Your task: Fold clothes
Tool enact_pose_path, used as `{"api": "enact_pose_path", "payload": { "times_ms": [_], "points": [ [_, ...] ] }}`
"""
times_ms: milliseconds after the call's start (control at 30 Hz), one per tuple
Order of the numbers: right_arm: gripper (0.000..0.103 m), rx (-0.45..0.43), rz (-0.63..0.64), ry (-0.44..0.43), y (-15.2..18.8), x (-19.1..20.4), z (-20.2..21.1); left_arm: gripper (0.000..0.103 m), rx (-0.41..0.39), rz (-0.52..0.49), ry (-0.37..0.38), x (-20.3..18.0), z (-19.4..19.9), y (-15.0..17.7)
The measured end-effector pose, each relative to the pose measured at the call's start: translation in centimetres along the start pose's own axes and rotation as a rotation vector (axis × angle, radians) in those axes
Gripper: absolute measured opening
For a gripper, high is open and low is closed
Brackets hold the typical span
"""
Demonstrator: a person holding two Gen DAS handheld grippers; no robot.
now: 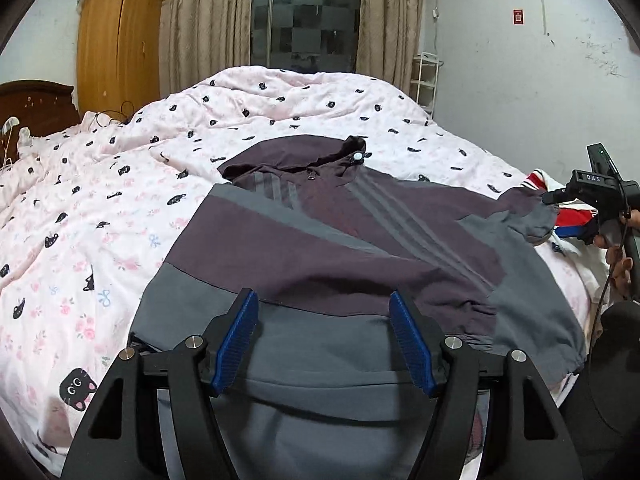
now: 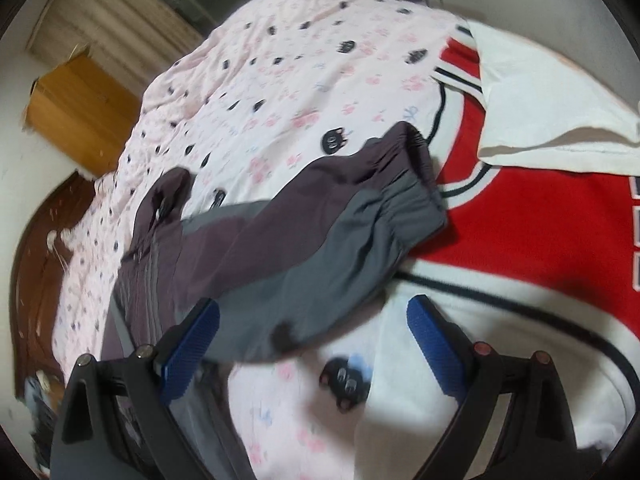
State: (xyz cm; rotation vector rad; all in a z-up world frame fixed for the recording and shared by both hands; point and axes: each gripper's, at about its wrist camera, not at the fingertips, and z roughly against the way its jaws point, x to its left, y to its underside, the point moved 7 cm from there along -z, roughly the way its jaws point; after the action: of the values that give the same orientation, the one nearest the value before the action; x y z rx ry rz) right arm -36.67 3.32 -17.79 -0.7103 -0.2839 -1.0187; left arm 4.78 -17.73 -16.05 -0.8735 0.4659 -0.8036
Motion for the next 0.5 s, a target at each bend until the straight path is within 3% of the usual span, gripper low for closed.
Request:
{"api": "enact_pose_path", "payload": {
  "times_ms": [267,333,400,500],
  "points": [
    [0.096,-0.007,0.024,0.044,-0.8,0.5,-1.1,0.063,0.024,0.011,0.004,0.1,-0.7,0.8],
    [0.092,-0.014,0.025,0.046,-0.9,0.6,-1.0,0.063,0.023,0.01,0.003,0.2,-0.7,0.8],
    [0.078,-0.016,0.021,0.049,-1.1,0.4,-0.9,0.063,0.023,0.014,0.004,0.3,-0.7,0.9],
    [0.071,-0.013,-0.001,0.044,-1.3,0.0,-0.9,0.063,0.022,0.018,0.002,0.3,-0.7,0.9]
  ]
}}
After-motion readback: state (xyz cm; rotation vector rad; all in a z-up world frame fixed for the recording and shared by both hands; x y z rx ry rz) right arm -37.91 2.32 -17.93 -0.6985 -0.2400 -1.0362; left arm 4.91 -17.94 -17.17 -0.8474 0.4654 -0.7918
